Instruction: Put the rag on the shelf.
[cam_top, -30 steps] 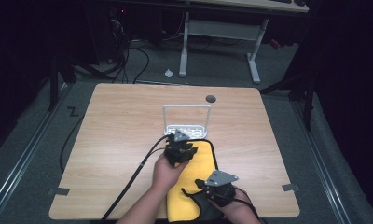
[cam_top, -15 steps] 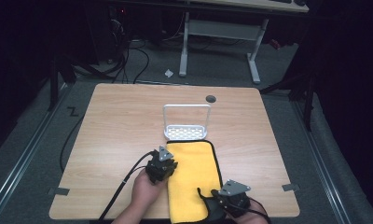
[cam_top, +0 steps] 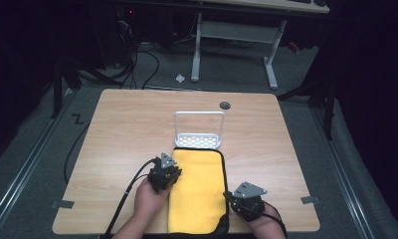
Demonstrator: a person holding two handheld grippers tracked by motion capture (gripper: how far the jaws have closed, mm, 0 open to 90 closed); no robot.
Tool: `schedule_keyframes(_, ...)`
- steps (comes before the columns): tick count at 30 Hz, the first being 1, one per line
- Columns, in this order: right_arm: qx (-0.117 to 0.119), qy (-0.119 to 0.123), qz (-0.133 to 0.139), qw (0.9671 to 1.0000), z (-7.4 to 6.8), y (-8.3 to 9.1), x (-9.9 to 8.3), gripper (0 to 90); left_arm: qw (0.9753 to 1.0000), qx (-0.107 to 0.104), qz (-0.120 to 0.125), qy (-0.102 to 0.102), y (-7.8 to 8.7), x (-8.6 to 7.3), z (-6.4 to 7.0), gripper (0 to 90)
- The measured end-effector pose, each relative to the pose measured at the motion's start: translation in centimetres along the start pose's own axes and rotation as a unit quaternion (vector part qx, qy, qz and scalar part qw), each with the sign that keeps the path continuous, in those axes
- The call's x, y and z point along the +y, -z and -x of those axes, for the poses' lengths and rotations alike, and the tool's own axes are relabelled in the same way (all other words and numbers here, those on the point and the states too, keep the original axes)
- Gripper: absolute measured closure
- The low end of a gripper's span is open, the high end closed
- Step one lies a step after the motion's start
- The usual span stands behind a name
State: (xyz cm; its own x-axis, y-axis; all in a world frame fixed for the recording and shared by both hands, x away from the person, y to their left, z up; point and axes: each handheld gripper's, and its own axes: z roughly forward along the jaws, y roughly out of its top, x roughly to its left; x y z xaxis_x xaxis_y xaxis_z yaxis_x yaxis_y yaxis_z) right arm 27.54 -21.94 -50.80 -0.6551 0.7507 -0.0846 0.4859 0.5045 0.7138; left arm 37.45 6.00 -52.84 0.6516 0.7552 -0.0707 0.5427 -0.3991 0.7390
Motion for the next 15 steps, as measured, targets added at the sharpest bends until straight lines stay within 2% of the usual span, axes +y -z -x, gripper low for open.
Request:
schedule_keyframes(2, 0.000, -0.002, 0.000, 1.0000, 0.4, -0.9, 0.5, 84.3, 1.0000, -0.003, 0.000, 0.003, 0.4, -0.1, -0.1, 75.2)
schedule_keyframes(3, -0.002, -0.006, -0.004, 1.0000, 0.7, -1.6, 0.9, 84.3, 0.9997, -0.016, 0.015, 0.010, 1.0, -0.2, 0.1, 70.5)
schedule_keyframes(4, -0.002, -0.006, -0.004, 1.0000, 0.7, -1.6, 0.9, 84.3, 0.9997, -0.016, 0.015, 0.010, 1.0, -0.2, 0.1, 68.7)
schedule_keyframes(5, -0.009, -0.013, -0.003, 0.9999, 1.4, -2.6, 1.6, 84.4, 0.9993, -0.025, 0.027, 0.008, 1.5, -0.3, 0.5, 67.0)
schedule_keyframes(7, -0.015, -0.016, -0.002, 0.9997, 2.1, -3.4, 2.4, 84.5, 0.9990, -0.037, 0.023, 0.006, 1.7, -0.3, 0.9, 67.0)
schedule_keyframes(10, -0.021, -0.029, -0.007, 0.9993, 3.0, -4.7, 3.4, 84.7, 0.9992, -0.039, -0.005, -0.005, 1.2, -0.5, 1.2, 69.4)
schedule_keyframes(11, -0.021, -0.029, -0.007, 0.9993, 3.0, -4.7, 3.4, 84.7, 0.9992, -0.039, -0.005, -0.005, 1.2, -0.5, 1.2, 69.8)
schedule_keyframes(12, -0.023, -0.029, -0.016, 0.9992, 3.3, -5.6, 3.5, 84.7, 0.9991, -0.040, -0.011, -0.013, 1.0, -0.8, 1.3, 69.8)
schedule_keyframes(15, -0.021, -0.027, -0.018, 0.9993, 3.1, -5.8, 3.1, 84.6, 0.9986, -0.050, -0.010, -0.009, 1.3, -1.2, 1.4, 70.7)
